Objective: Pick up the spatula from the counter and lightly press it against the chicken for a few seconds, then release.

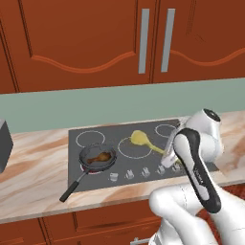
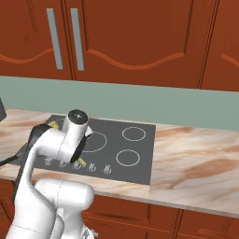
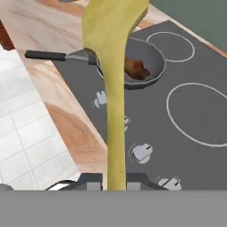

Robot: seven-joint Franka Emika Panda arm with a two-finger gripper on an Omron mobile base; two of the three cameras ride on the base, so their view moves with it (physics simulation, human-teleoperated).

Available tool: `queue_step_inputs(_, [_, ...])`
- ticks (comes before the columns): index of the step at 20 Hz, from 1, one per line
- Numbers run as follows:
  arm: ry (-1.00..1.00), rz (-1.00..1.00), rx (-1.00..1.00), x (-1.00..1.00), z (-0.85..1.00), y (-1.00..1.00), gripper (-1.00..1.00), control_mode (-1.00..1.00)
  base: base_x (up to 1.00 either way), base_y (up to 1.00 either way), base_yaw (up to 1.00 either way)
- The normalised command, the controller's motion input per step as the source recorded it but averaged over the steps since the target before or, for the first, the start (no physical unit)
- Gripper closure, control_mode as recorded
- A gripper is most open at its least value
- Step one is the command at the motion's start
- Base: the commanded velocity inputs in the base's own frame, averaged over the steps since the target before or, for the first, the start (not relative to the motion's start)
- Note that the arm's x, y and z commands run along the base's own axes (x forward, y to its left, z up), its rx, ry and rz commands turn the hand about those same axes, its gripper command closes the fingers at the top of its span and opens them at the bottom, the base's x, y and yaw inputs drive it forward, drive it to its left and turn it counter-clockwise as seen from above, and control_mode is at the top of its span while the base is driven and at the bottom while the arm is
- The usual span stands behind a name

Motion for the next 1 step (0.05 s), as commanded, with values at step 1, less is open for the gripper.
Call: queue_step_inputs(1, [-0.09, 0.0, 0.08, -0.51, 0.59, -0.31, 1.0, -1.0, 0.0, 0.0, 0.0])
